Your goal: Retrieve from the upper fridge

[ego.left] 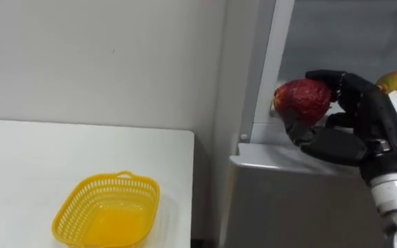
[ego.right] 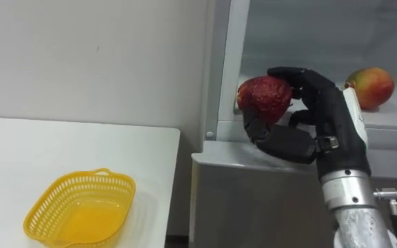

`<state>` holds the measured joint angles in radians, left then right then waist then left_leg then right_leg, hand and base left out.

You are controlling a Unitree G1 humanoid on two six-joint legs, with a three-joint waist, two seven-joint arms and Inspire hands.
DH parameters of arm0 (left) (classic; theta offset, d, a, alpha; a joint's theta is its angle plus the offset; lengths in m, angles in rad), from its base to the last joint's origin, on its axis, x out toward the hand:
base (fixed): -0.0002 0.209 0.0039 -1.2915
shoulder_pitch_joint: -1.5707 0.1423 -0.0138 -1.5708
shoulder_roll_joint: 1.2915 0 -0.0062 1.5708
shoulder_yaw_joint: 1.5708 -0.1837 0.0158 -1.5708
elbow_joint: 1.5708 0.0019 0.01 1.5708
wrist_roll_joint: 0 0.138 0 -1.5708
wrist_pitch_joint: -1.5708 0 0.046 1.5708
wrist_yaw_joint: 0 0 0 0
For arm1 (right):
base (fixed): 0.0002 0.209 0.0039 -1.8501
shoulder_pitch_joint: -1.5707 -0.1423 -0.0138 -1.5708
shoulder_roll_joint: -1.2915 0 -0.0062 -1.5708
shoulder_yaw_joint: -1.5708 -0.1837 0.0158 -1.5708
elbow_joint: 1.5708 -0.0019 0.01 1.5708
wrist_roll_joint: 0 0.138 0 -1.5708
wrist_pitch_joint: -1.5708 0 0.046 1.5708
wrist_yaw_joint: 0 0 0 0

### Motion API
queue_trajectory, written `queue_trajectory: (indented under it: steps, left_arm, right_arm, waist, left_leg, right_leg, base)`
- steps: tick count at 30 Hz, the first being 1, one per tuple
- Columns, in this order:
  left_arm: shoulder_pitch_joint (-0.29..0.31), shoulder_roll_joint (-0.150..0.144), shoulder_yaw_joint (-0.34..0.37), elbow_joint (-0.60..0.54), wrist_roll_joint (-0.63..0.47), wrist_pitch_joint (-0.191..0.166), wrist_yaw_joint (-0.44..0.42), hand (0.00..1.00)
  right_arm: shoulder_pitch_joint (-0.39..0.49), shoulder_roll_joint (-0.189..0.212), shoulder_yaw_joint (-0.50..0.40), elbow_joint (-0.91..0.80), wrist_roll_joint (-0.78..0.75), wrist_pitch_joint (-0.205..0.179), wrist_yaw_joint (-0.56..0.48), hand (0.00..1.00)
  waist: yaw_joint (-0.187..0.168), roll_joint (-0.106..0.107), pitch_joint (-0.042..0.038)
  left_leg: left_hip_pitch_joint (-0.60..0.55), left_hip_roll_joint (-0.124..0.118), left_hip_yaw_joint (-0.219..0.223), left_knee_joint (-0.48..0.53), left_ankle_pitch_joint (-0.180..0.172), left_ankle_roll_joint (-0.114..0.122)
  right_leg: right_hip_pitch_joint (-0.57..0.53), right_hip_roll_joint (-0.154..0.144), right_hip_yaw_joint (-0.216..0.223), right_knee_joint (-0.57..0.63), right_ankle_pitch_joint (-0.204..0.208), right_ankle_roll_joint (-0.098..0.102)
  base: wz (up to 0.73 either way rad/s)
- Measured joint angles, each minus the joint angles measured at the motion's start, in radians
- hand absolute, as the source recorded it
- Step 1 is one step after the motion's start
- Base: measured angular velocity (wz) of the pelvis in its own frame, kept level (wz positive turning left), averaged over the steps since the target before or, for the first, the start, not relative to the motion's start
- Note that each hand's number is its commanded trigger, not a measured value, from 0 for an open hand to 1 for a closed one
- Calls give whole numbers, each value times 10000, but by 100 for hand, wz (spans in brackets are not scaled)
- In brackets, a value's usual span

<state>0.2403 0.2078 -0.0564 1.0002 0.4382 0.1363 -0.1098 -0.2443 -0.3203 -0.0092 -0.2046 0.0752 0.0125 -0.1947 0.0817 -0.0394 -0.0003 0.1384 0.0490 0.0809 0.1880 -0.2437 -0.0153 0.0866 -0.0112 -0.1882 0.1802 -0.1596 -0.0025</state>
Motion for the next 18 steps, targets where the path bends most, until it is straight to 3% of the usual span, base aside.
queue_trajectory:
  steps: [2,8,12,16,18]
  left_arm:
    - [73,-24,-48,12,-144,-186,129,0]
    - [302,-173,-36,36,-140,-663,193,0]
    - [346,-286,-37,129,-154,-793,116,0]
    - [261,-286,-55,427,-156,-943,-1,0]
    - [209,-289,-87,487,-174,-990,-33,0]
  right_arm:
    - [362,47,98,-162,-32,-166,-69,100]
    - [1434,466,166,-583,-426,-642,-438,100]
    - [1705,497,202,-1112,-847,-937,-822,100]
    - [1776,751,365,-1349,-1729,-1508,-1379,100]
    - [1775,830,527,-1509,-2100,-1570,-1559,100]
  waist:
    - [-25,82,31]
    - [-222,302,-14]
    - [-220,326,-27]
    - [-215,305,-31]
    - [-196,304,-32]
  left_leg:
    - [34,2,9,2,0,0]
    - [-27,11,21,-56,-9,3]
    - [-66,10,46,0,-4,1]
    - [-46,3,51,72,-4,4]
    - [-29,2,92,20,-4,4]
  right_leg:
    - [16,-6,4,48,0,0]
    - [-108,-9,10,221,1,-1]
    - [-180,8,93,245,3,-4]
    - [-167,-2,124,267,3,-5]
    - [-197,11,180,268,3,-5]
  base:
    - [-3]
    - [0]
    - [-5]
    - [0]
    - [-6]
